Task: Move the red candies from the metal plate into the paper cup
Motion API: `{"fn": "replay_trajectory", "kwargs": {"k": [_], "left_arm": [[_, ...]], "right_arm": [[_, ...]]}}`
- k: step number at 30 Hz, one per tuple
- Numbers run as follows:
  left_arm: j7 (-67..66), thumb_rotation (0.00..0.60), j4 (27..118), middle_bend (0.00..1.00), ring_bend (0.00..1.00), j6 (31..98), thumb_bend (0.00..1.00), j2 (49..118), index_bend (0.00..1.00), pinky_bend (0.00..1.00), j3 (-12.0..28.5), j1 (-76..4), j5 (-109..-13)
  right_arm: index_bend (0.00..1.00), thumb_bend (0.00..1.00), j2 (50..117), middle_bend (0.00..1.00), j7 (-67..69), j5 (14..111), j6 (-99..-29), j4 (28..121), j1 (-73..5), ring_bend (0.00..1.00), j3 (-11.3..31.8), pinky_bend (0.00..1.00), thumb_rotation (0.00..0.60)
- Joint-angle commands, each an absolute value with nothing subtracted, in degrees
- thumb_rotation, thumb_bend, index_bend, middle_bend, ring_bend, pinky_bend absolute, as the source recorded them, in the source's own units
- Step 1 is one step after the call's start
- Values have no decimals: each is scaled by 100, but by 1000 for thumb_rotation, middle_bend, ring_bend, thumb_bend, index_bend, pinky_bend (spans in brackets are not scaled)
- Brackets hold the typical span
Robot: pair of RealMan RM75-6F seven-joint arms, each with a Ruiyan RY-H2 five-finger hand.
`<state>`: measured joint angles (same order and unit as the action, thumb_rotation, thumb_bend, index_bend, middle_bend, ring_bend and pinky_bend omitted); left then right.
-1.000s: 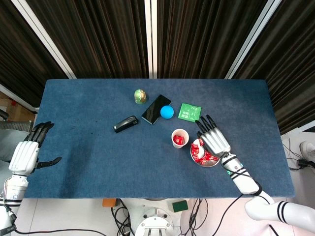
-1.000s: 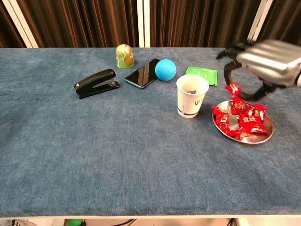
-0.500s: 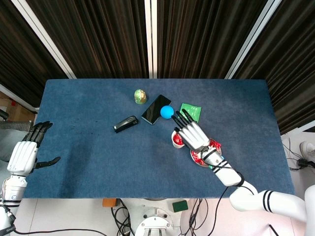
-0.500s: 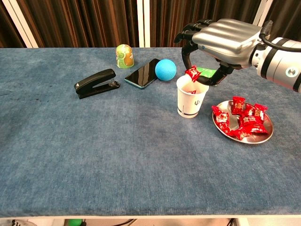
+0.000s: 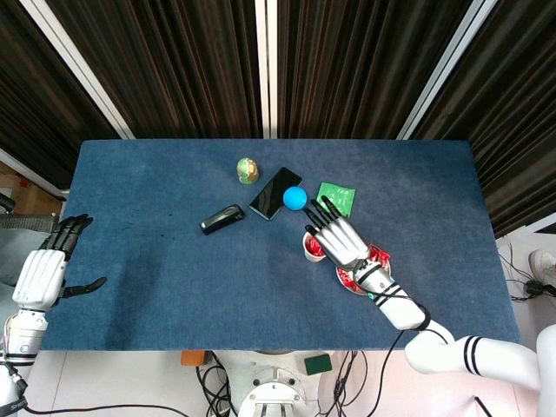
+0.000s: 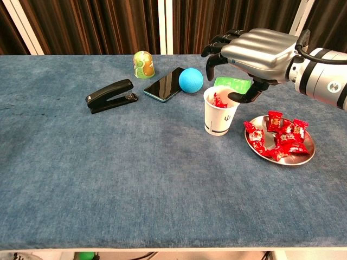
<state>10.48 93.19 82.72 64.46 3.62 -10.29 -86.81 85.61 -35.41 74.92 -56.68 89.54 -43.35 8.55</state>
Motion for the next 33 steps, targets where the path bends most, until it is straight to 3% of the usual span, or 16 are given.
{"fn": "replay_trajectory", "kwargs": {"k": [1,8,17,33], "left_arm": [[1039,600,9319,66,51,8269,86,6446,103,223,364,-1029,-8675],[1052,600,9318,66,51,8278,86,6443,103,223,362,-1021,-8677],[955,600,9370,65,51,8260,85,6464,103,223,341,-1038,-8722],[944,600,9370,66,51,8261,85,6468,103,223,333,-1037,-8730]], "right_arm": [[323,341,8495,74,-3528,7540,-5756,9021,-4296,0,830,0,600],[320,341,7830,84,-3044,7933,-6452,9391,-3684,0,451,0,600],[354,341,7411,86,-2551,7815,-6360,9044,-3059,0,-181,0,600],[366,341,7767,84,-2942,7608,-5847,8822,-3084,0,-191,0,600]]}}
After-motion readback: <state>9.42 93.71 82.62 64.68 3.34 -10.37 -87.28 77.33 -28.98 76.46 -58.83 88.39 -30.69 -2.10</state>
